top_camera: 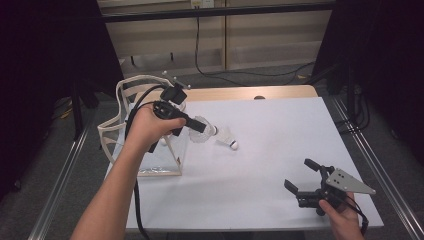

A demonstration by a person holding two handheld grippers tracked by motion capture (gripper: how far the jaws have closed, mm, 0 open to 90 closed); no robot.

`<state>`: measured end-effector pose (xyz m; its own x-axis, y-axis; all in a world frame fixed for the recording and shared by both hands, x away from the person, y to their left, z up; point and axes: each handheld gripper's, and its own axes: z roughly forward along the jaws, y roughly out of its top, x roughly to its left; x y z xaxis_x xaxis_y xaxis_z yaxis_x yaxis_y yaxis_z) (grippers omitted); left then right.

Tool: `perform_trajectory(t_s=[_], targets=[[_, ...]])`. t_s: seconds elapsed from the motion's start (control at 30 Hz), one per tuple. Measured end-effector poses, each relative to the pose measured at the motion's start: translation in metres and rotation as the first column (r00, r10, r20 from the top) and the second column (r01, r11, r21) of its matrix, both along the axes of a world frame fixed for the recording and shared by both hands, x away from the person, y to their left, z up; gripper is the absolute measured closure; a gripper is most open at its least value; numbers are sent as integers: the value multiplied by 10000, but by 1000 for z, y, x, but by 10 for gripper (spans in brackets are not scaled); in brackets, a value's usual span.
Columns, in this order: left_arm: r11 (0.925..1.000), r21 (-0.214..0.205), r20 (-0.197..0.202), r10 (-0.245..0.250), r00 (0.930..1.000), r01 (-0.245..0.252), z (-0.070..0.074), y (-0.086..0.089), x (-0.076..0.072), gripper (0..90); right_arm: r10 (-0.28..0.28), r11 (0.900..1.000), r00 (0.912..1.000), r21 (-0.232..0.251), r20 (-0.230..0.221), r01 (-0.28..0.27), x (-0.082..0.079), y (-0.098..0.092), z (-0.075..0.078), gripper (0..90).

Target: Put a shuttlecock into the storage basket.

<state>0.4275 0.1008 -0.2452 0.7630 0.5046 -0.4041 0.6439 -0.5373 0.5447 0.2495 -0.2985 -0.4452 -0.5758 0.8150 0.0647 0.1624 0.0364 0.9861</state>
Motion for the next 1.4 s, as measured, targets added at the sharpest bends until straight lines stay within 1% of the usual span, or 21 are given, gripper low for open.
perform_trajectory(t_s=[0.3, 0.33, 0.37, 0.4, 0.47, 0.57, 0.63, 1.07, 1.27, 1.3, 1.33, 1.4], targets=[[9999, 35, 56, 95, 9999, -96, 6, 3, 2, 891, 4, 10000, 10000, 3, -1, -4, 0, 0, 0, 5], [9998, -4, 44, 196, 9998, -196, 6, 2, 2, 891, -1, 10000, 10000, -2, 0, 1, 0, 0, 0, 5], [9998, -12, 42, 205, 9998, -205, 7, 2, 2, 892, 0, 10000, 10000, 8, 1, 0, 0, 0, 0, 5], [9999, 33, 57, 108, 9999, -108, 8, 3, 3, 892, 8, 10000, 10000, 5, 3, -8, 0, 0, 0, 5], [9999, 51, 44, 129, 9999, -129, 9, 3, 3, 892, 7, 10000, 10000, -2, 0, -7, 0, 0, 0, 5], [9997, 134, 78, 188, 9998, -189, 11, 4, 4, 892, 7, 10000, 10000, 12, 2, -7, 0, 0, 0, 4], [9997, 76, 51, 249, 9997, -250, 12, 5, 5, 892, -1, 10000, 10000, 1, 4, 1, 0, 0, 0, 5], [9988, 183, 138, 461, 9988, -464, 19, 10, 8, 893, -3, 10000, 10000, 0, 6, 3, 0, 0, 0, 5], [9983, 165, 139, 552, 9984, -555, 23, 12, 10, 893, 3, 10000, 10000, 2, 7, -3, 0, 0, 0, 5], [9977, 143, 147, 657, 9977, -659, 23, 12, 10, 893, 0, 10000, 10000, 6, 4, 0, 0, 0, 0, 5], [9981, 158, 159, 586, 9982, -589, 24, 13, 10, 893, 2, 10000, 10000, 4, 6, -2, 0, 0, 0, 5], [9978, 170, 188, 641, 9978, -644, 25, 13, 10, 893, 6, 10000, 10000, 8, 4, -6, 0, 0, 0, 5]])
